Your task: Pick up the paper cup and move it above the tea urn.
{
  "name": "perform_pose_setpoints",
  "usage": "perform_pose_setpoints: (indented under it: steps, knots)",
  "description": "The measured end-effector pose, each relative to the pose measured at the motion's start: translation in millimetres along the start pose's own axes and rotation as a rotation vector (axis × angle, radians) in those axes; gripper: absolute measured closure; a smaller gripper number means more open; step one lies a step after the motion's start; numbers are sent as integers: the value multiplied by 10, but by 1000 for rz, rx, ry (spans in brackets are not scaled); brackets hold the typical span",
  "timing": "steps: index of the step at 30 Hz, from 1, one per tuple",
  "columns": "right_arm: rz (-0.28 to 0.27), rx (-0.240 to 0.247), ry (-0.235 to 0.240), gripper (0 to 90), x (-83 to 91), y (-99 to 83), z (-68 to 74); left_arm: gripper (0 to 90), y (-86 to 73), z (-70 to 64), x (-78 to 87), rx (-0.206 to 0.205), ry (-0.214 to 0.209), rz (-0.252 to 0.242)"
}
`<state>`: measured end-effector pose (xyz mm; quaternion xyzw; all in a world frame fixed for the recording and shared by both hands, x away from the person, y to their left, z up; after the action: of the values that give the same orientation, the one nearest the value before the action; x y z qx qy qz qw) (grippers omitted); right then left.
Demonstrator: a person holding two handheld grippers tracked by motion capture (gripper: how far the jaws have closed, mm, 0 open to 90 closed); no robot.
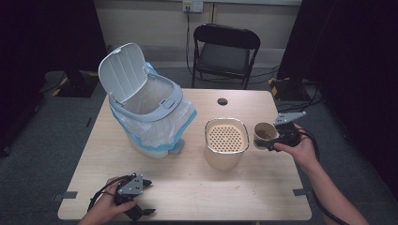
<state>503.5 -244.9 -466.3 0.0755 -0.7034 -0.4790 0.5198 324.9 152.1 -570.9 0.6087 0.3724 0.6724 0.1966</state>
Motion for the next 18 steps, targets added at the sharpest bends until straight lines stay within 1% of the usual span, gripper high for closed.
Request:
perform_pose_setpoints:
  steps: [1,4,10,18]
  knots:
    - [0,0,0,273,0,0,0,41,0,0,0,0,0,0]
    - [9,-1,-10,273,-20,35,-69,41,-1,1,0,-1,0,1]
    - [5,-4,-15,274,-67,103,-161,40,-1,0,1,-1,1,2]
    - [15,0,-20,275,-153,215,-228,40,-2,0,1,-1,1,4]
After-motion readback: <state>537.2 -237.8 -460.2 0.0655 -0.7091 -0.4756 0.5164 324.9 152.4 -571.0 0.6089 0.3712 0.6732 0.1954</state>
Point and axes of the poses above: each handheld gripper's, and its own axes: x roughly backward along the jaws, y roughly out of its top, z roughly to its left, the point moved 10 cm from there along -x, roughly forward along the jaws, and after that the axes turned 1 degree about -z, right-handed, at the moved point
